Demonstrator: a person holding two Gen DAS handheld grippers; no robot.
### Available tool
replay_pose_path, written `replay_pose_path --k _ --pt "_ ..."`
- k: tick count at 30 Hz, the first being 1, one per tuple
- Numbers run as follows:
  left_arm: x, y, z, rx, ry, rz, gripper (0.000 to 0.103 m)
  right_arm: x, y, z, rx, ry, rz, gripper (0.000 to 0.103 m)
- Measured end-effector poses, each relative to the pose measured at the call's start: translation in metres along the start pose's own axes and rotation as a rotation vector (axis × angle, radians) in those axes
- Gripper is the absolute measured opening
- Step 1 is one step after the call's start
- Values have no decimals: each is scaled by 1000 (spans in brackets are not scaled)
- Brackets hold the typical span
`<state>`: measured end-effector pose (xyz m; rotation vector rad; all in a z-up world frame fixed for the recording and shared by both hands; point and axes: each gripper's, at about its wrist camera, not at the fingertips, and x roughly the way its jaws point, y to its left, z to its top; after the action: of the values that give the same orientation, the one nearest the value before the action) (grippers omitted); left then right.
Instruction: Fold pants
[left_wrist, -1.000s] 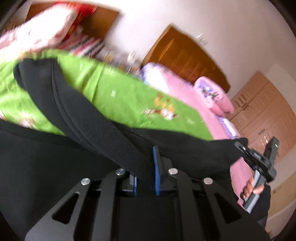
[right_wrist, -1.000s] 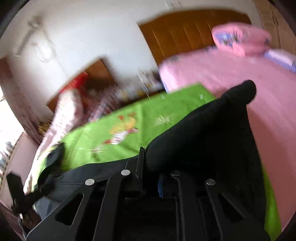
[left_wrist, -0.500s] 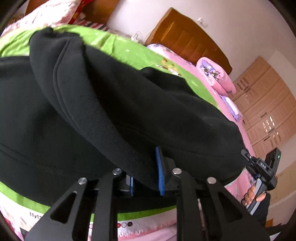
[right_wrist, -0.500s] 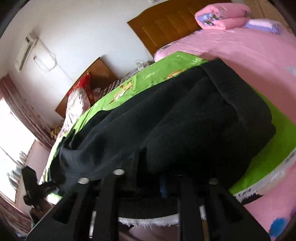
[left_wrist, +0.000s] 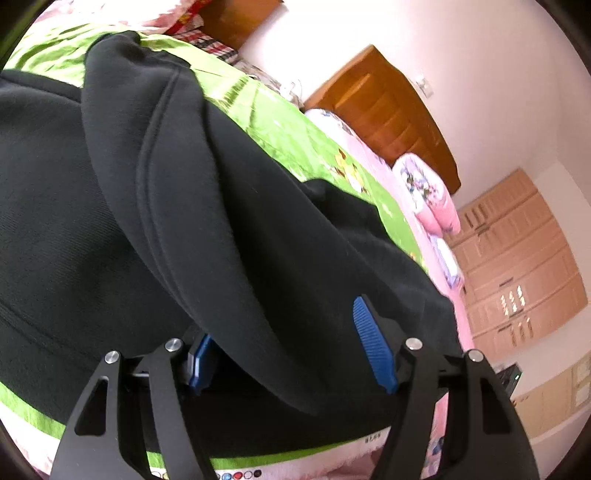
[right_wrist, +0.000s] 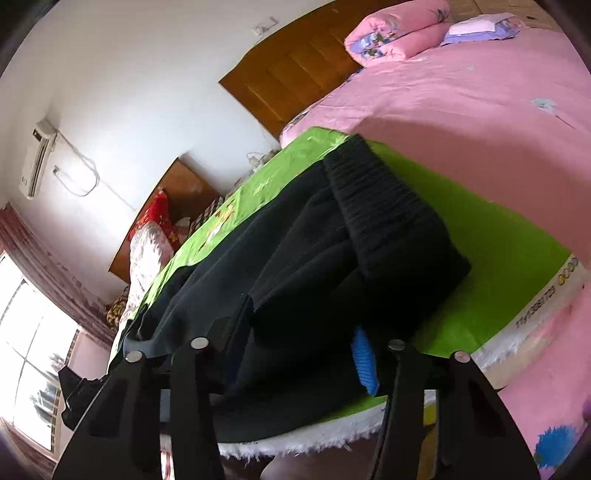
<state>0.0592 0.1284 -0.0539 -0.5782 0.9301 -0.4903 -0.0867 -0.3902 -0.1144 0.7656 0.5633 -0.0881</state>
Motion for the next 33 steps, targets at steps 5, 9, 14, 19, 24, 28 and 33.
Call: replay_pose_path --k 5,9,14,19,24,28,33 --pt "-2 -9 -4 88 -52 116 15 0 12 -4 -128 -18 -115 22" --pt "-24 -33 -11 193 -133 179 13 -14 30 -3 -234 -60 -125 16" --pt "-42 -47 -19 247 -154 214 13 -13 20 -3 -226 -3 -127 15" --pt "-11 -23 -26 215 -65 267 13 -7 -7 -15 -160 36 -111 15" --pt "-7 -22 -25 231 -66 277 17 -5 -3 -13 -178 32 -128 15" --pt "-9 -20 -27 239 -58 271 20 -6 8 -22 -220 48 -121 32" --pt "-9 -23 -31 259 -64 265 35 -2 30 -33 -255 77 -75 58"
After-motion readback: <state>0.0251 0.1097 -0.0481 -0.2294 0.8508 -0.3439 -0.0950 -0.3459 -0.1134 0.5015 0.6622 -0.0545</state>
